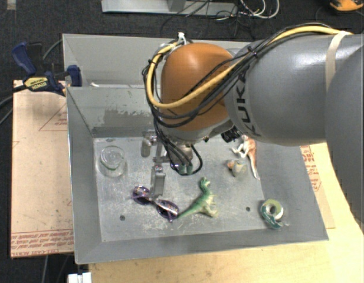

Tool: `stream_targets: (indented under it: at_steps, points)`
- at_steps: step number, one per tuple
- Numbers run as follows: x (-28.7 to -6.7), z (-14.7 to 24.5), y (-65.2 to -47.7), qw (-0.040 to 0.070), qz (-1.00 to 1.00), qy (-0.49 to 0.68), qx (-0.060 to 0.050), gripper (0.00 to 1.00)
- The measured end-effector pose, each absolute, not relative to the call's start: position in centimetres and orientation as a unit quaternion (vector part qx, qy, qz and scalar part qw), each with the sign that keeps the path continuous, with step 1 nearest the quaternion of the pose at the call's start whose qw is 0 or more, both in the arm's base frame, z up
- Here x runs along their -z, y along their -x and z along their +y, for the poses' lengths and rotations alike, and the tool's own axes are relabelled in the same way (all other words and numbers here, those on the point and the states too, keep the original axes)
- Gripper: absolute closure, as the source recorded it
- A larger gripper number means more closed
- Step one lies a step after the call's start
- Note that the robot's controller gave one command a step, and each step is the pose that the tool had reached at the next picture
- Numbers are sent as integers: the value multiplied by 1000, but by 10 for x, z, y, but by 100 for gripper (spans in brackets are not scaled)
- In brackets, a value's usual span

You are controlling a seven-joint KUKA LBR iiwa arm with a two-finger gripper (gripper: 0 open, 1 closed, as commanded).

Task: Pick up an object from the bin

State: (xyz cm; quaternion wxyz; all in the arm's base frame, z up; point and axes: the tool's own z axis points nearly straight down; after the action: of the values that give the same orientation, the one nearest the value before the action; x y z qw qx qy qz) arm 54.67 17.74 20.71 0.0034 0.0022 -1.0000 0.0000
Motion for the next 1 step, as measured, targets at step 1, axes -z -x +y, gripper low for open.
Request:
stream_targets:
  at_steps: [1]
  points:
    - [-211, 176, -549, 0, -1000, 0, 1, 0]
